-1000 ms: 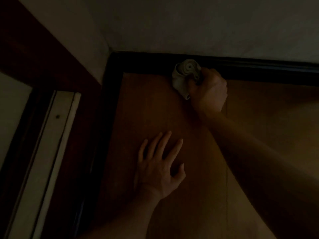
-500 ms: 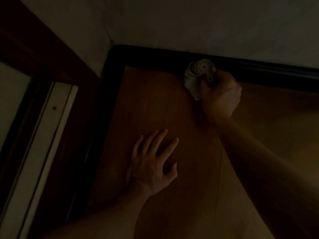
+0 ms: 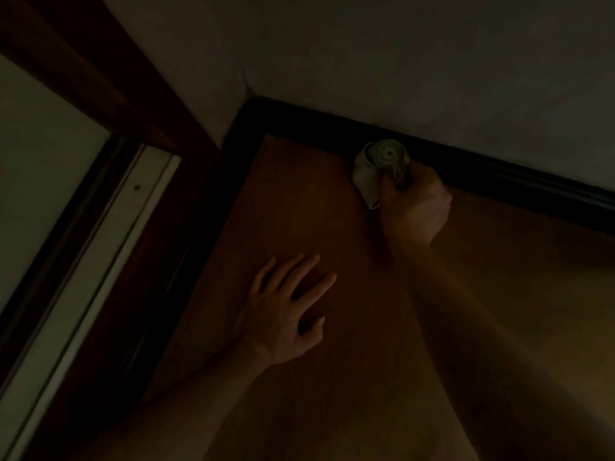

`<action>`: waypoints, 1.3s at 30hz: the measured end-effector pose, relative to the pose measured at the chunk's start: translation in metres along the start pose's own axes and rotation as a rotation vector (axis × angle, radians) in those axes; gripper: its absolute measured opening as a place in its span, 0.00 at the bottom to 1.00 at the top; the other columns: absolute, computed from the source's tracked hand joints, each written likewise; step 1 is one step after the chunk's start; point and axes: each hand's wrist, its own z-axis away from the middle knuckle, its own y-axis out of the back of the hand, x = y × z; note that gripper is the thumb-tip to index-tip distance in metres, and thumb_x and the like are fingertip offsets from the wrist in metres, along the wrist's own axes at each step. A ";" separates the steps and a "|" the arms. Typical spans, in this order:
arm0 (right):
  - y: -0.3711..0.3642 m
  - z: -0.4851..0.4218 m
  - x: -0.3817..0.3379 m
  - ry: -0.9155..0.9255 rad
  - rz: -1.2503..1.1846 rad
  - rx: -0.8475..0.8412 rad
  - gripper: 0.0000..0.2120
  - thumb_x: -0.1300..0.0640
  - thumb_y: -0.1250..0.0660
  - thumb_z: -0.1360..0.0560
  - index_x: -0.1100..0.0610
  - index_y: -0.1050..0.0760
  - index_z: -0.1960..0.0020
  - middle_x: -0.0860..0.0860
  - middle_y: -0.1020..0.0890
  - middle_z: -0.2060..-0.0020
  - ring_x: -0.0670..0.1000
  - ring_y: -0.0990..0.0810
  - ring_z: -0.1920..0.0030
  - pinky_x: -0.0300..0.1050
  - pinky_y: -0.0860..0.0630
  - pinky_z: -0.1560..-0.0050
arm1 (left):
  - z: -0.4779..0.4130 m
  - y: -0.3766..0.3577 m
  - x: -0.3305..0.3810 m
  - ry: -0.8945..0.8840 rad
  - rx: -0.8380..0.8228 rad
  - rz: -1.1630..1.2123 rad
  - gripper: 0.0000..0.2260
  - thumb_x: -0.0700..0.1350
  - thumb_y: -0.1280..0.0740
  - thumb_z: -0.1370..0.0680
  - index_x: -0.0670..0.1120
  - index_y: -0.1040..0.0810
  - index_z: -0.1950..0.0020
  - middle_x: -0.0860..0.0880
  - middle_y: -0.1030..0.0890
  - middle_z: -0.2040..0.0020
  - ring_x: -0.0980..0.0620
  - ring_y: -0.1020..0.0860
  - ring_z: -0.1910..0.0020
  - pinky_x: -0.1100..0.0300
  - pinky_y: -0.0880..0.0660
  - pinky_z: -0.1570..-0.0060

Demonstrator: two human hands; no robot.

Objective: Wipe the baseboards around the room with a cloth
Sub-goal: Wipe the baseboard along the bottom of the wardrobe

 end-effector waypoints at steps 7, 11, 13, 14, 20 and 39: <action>-0.001 0.001 0.002 -0.003 0.009 0.073 0.11 0.46 0.35 0.27 0.53 0.23 0.59 0.52 0.19 0.63 0.55 0.19 0.61 0.42 0.32 0.64 | 0.002 0.002 0.004 0.034 -0.001 0.013 0.29 0.63 0.41 0.24 0.62 0.37 0.22 0.52 0.39 0.20 0.49 0.40 0.22 0.40 0.44 0.25; -0.008 0.001 -0.010 0.052 0.025 -0.020 0.11 0.47 0.34 0.27 0.55 0.24 0.58 0.52 0.20 0.61 0.56 0.20 0.58 0.43 0.35 0.63 | -0.012 0.009 0.031 0.134 0.024 0.081 0.27 0.64 0.41 0.25 0.58 0.28 0.27 0.49 0.34 0.23 0.47 0.34 0.25 0.38 0.38 0.27; 0.003 -0.001 0.003 0.009 0.030 0.019 0.11 0.46 0.34 0.27 0.55 0.24 0.59 0.50 0.22 0.63 0.56 0.20 0.58 0.43 0.34 0.63 | -0.024 0.007 0.049 0.104 0.024 0.122 0.27 0.65 0.42 0.24 0.58 0.30 0.26 0.50 0.37 0.21 0.49 0.37 0.23 0.41 0.42 0.24; 0.010 -0.002 0.013 -0.017 0.035 0.045 0.12 0.46 0.34 0.27 0.55 0.24 0.59 0.50 0.21 0.63 0.56 0.20 0.58 0.43 0.32 0.63 | -0.028 0.004 0.055 0.080 0.014 0.140 0.28 0.65 0.43 0.23 0.59 0.32 0.25 0.51 0.39 0.20 0.49 0.39 0.22 0.42 0.44 0.23; 0.053 -0.008 0.060 -0.085 0.094 0.181 0.13 0.44 0.33 0.29 0.54 0.24 0.57 0.53 0.18 0.60 0.58 0.19 0.55 0.45 0.32 0.61 | -0.033 -0.011 0.064 0.021 0.026 0.084 0.28 0.64 0.42 0.24 0.61 0.34 0.24 0.52 0.38 0.20 0.49 0.41 0.21 0.40 0.44 0.24; 0.038 -0.008 0.051 0.001 0.067 0.160 0.12 0.45 0.33 0.28 0.55 0.24 0.59 0.50 0.22 0.62 0.57 0.20 0.59 0.44 0.32 0.64 | -0.034 -0.009 0.070 0.036 0.043 0.038 0.28 0.64 0.41 0.25 0.60 0.32 0.25 0.50 0.34 0.22 0.47 0.37 0.22 0.37 0.37 0.27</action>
